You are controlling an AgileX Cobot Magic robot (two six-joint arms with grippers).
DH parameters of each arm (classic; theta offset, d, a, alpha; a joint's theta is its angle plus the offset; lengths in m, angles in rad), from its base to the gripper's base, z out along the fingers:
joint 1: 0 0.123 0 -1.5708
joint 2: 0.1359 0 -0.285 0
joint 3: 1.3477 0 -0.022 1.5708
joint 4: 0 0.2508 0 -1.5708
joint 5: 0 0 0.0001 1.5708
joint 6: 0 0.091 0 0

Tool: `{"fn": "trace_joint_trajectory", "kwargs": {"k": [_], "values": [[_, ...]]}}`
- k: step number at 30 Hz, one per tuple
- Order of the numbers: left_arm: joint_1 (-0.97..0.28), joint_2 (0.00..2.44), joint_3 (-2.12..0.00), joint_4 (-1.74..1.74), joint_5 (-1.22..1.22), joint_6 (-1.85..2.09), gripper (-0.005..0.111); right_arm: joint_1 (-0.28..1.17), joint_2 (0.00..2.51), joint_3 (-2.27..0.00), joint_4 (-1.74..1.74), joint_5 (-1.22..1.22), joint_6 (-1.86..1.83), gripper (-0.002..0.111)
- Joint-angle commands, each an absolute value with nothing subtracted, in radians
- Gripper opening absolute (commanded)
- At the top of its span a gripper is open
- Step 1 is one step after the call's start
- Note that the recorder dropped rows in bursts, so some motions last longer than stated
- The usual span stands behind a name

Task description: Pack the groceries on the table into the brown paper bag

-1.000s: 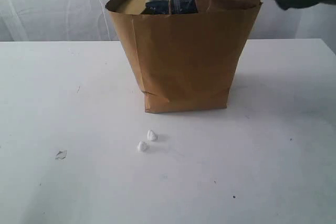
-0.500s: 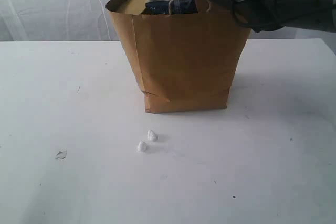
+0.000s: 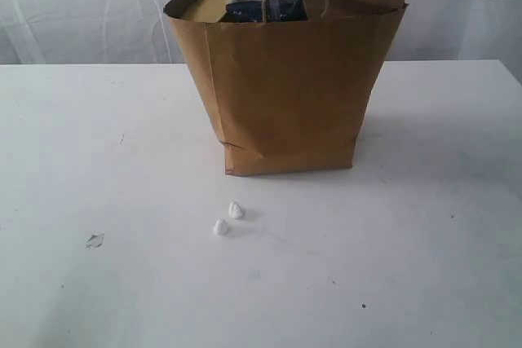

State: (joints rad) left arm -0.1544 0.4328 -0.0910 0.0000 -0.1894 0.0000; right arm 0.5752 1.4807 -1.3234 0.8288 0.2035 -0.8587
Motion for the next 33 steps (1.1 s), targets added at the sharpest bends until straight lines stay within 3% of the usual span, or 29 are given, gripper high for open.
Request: {"fn": "trace_joint_trajectory", "kwargs": {"k": [1,9,17,23,33], "values": [[-0.152,0.425,-0.084,0.000,-0.193,0.000,0.000,0.574,1.445,-1.324,0.709,0.410,-0.845,0.000],[-0.152,0.425,-0.084,0.000,-0.193,0.000,0.000,0.574,1.404,-1.324,0.472,0.559,-0.639,0.000],[-0.152,0.425,-0.084,0.000,-0.193,0.000,0.000,0.578,1.388,-1.309,-0.167,0.862,0.089,0.000],[-0.152,0.425,-0.084,0.000,-0.193,0.000,0.000,0.602,1.386,-1.216,-0.140,0.894,0.114,0.000],[-0.152,0.425,-0.084,0.000,-0.193,0.000,0.000,0.775,1.388,-1.103,0.065,0.732,0.109,0.000]]}}
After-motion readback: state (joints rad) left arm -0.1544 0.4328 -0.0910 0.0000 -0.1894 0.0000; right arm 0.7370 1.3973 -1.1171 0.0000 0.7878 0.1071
